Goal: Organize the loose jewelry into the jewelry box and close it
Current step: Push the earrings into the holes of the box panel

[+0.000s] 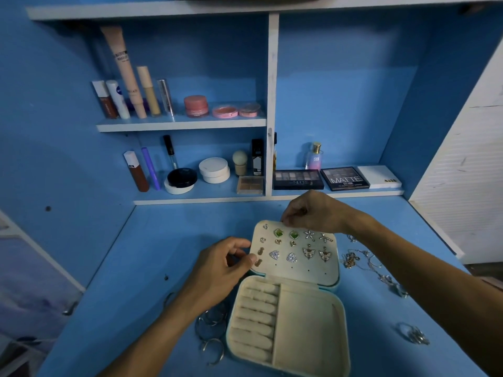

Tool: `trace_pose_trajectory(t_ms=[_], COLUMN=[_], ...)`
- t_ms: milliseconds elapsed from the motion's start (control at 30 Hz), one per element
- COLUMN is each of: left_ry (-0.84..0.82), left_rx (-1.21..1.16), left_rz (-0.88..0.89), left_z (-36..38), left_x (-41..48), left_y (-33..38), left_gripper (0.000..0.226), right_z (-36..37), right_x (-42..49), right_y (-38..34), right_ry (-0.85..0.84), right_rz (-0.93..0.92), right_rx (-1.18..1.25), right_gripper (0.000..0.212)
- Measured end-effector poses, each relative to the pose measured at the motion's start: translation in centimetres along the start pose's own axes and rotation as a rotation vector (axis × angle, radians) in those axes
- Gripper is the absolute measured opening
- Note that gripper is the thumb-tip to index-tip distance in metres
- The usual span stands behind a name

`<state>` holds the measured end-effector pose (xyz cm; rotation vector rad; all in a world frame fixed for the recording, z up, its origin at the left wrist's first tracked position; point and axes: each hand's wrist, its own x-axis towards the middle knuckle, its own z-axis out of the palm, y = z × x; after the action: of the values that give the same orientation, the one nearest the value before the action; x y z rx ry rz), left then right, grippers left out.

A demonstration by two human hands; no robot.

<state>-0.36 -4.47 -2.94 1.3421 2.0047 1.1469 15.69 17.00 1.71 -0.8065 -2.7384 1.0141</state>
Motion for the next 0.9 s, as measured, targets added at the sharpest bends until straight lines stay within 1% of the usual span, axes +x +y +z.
trace_pose_trajectory(t_ms=[133, 300, 367, 433, 500, 567, 667, 767, 833, 900], left_ry=[0.011, 0.054, 0.113, 0.190, 0.261, 0.305, 0.333, 0.407, 0.457, 0.475], left_rx=[0.046, 0.055, 0.048, 0.026, 0.040, 0.072, 0.135, 0.258, 0.305, 0.321], left_rz=[0.016, 0.059, 0.064, 0.050, 0.031, 0.018, 0.039, 0.130, 0.168, 0.186], left_z=[-0.1, -0.8, -2.0, -3.8, -5.6, -6.9, -7.6, -7.8, -8.0, -8.2], left_x=[0.0, -0.5, -0.9, -1.3, -1.8, -2.6, -3.9, -4.9, -5.4, -6.0], left_y=[-0.2, 0.2, 0.1, -0.6, -1.6, -2.8, -4.3, -5.6, -6.3, -6.7], left_gripper=[0.022, 0.017, 0.013, 0.011, 0.010, 0.011, 0.014, 0.017, 0.016, 0.012], right_z=[0.8, 1.4, 1.6, 1.8, 2.3, 3.1, 4.7, 6.6, 7.7, 8.5], right_x=[-0.2, -0.6, -0.6, -0.5, -0.4, -0.3, 0.1, 0.3, 0.4, 0.4], right_y=[-0.2, -0.2, -0.3, -0.7, -1.4, -2.7, -4.8, -6.6, -7.5, -8.3], right_ry=[0.009, 0.029, 0.051, 0.110, 0.186, 0.210, 0.193, 0.160, 0.108, 0.037], right_rz=[-0.015, 0.002, -0.009, -0.052, -0.116, -0.165, -0.261, -0.328, -0.335, -0.325], right_rx=[-0.136, -0.225, -0.267, -0.294, -0.286, -0.260, -0.244, -0.217, -0.208, -0.226], right_gripper=[0.016, 0.020, 0.020, 0.020, 0.019, 0.019, 0.019, 0.015, 0.014, 0.014])
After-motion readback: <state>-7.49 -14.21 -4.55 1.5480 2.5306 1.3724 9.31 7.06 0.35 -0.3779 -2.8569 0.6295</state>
